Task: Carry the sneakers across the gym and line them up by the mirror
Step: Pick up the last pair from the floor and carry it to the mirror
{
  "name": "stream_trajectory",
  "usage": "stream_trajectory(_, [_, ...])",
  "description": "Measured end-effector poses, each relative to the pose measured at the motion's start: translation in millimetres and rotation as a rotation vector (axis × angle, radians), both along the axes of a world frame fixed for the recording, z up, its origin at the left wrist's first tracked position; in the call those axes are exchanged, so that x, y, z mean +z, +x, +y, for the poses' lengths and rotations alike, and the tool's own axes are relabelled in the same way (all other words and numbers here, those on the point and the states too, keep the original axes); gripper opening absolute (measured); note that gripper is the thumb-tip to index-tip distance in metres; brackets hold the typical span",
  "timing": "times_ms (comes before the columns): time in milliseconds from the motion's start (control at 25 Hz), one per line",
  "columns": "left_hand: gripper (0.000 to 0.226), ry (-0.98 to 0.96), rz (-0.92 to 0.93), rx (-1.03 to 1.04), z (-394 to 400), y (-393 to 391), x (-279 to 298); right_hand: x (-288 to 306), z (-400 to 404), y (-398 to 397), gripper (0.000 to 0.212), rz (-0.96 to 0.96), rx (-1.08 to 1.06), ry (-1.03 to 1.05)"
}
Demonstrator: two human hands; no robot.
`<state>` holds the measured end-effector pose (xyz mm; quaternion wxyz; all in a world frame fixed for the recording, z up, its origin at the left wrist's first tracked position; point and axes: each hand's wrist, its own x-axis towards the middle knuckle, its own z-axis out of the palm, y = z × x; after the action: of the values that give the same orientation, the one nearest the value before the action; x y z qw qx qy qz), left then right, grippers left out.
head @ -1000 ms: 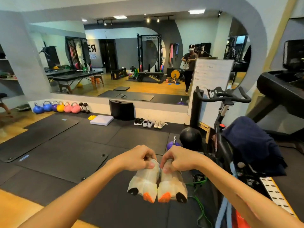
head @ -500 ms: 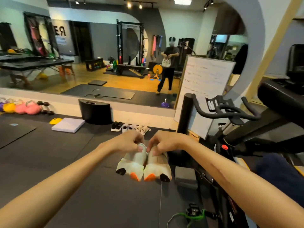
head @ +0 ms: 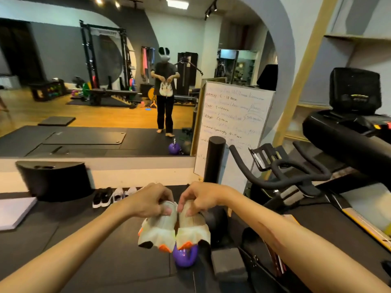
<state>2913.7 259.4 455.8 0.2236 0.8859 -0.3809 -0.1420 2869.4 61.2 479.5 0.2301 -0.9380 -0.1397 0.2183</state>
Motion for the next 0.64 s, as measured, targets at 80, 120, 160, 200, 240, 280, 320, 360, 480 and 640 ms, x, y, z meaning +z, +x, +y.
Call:
stream_trajectory(80, [0.017, 0.001, 0.033, 0.001, -11.3, 47.3, -9.1, -10.8, -12.1, 49.3, 0.028, 0.002, 0.016, 0.003])
stream_trajectory(120, [0.020, 0.011, 0.056, 0.006, -18.2, 73.6, -13.7, -17.0, -19.4, 77.4, 0.028, 0.002, 0.012, 0.006])
stream_trajectory(160, [0.024, 0.034, 0.072, 0.007, -23.6, 100.6, -18.4, -22.8, -25.9, 106.5, 0.028, 0.002, 0.006, 0.005])
stream_trajectory(200, [0.028, 0.067, 0.083, 0.010, -27.9, 125.9, -23.6, -28.6, -30.3, 135.4, 0.028, 0.015, 0.013, -0.005])
stream_trajectory(240, [0.032, 0.096, 0.085, 0.021, -31.5, 152.4, -28.6, -33.4, -33.9, 165.7, 0.027, 0.034, 0.036, -0.024])
stream_trajectory(280, [0.034, 0.119, 0.082, 0.041, -33.6, 179.2, -32.8, -38.4, -37.1, 196.6, 0.027, 0.052, 0.052, -0.038])
stream_trajectory(320, [0.036, 0.138, 0.095, 0.060, -34.1, 204.0, -39.8, -45.8, -38.4, 224.5, 0.027, 0.068, 0.055, -0.057])
stream_trajectory(360, [0.037, 0.151, 0.122, 0.069, -34.6, 225.4, -47.4, -53.5, -38.1, 248.8, 0.028, 0.080, 0.064, -0.075])
stream_trajectory(480, [0.036, 0.209, 0.174, 0.061, -37.7, 300.6, -76.9, -86.1, -36.9, 328.5, 0.029, 0.096, 0.084, -0.086])
stream_trajectory(640, [0.023, 0.216, 0.198, 0.033, -38.1, 416.7, -123.9, -139.4, -29.7, 435.1, 0.032, 0.096, 0.051, -0.052])
